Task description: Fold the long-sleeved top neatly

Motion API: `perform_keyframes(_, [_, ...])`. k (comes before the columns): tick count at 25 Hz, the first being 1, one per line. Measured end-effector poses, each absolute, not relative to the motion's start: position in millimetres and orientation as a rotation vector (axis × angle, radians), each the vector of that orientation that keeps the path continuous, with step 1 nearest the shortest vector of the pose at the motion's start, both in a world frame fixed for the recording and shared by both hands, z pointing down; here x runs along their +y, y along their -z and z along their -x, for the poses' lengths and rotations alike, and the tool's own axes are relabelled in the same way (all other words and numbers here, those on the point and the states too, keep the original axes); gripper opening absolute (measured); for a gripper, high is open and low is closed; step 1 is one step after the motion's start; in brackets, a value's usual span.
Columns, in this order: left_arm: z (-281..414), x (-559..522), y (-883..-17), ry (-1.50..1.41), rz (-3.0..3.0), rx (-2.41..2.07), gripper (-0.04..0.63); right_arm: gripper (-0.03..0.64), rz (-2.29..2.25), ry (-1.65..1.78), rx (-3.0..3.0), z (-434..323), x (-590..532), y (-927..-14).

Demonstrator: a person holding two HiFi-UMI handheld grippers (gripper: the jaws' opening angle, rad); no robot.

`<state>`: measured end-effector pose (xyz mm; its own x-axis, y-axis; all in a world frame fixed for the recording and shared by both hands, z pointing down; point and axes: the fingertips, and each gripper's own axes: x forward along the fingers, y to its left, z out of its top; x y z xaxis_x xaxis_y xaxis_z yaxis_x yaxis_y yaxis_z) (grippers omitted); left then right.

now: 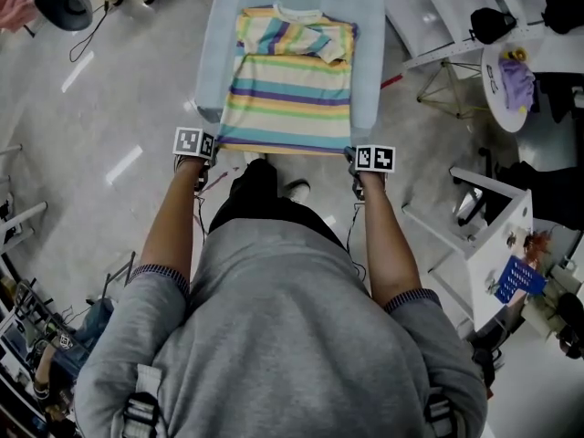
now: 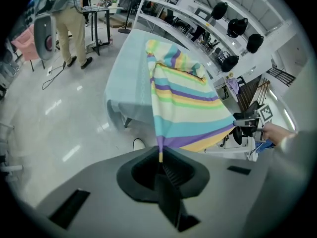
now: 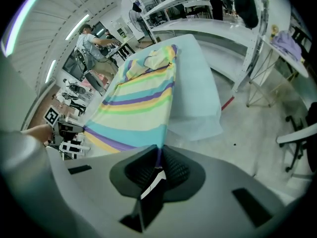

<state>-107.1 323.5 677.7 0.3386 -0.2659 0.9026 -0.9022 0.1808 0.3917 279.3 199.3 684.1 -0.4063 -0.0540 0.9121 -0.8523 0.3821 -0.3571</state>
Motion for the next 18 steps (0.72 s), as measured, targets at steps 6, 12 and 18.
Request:
perform_keyframes(6, [90,350,-677,-0.637,-1.333,-1.190,0.035,0.043,-0.794,-1.145,-1.756,-293,223,-683])
perform_keyframes(12, [95,338,-650,-0.585,-1.324,-1.241,0.037,0.043,-0.815,-1.137,-1.793,-292,212,-657])
perform_keyframes(18, [104,311,-627,-0.564,-1.308,-1.261,0.035,0.041,-0.840,-1.126,-1.819,-283,189,-632])
